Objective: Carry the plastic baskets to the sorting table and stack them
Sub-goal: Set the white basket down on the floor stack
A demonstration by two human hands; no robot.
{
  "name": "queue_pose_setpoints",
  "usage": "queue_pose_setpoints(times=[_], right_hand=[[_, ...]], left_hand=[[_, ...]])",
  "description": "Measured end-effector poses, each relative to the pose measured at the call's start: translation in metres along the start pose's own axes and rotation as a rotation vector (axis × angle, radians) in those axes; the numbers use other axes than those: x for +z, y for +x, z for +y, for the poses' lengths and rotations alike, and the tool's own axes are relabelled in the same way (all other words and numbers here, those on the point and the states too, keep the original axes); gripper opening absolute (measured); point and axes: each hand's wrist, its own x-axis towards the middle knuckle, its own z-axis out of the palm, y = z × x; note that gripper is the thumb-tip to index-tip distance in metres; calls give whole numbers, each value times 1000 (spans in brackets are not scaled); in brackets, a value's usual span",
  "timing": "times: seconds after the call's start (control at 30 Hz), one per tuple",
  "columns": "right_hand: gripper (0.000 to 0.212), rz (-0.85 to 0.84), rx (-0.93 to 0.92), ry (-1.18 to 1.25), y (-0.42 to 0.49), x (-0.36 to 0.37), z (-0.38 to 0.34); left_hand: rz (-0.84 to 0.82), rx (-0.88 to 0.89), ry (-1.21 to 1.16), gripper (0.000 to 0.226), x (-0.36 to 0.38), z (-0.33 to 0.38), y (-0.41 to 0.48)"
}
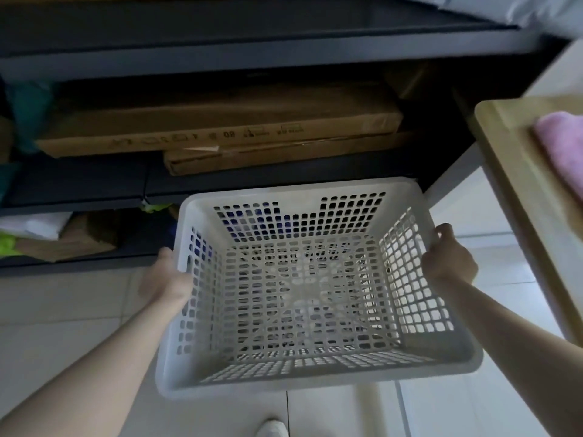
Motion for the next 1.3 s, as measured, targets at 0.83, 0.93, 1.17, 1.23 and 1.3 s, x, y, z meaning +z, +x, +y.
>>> queue_pose_setpoints(times=[0.83, 0.93, 1.17, 1.23, 1.3], right_hand=[[39, -68, -30, -38, -14, -4, -5], [46, -55, -117, -24, -19, -16, -26], [47, -67, -241, 118, -53, -85, -81], [46, -59, -273, 152, -63, -115, -91], [47, -56, -284, 202, -75, -148, -98]], left_hand=[[-112, -50, 81, 34, -6, 1, -11], [-85, -3, 127, 42, -16, 16, -18], [-59, 137, 107, 50, -72, 65, -52], [-21, 195, 77, 46, -97, 79, -63], [4, 245, 36, 46, -125, 89, -77]])
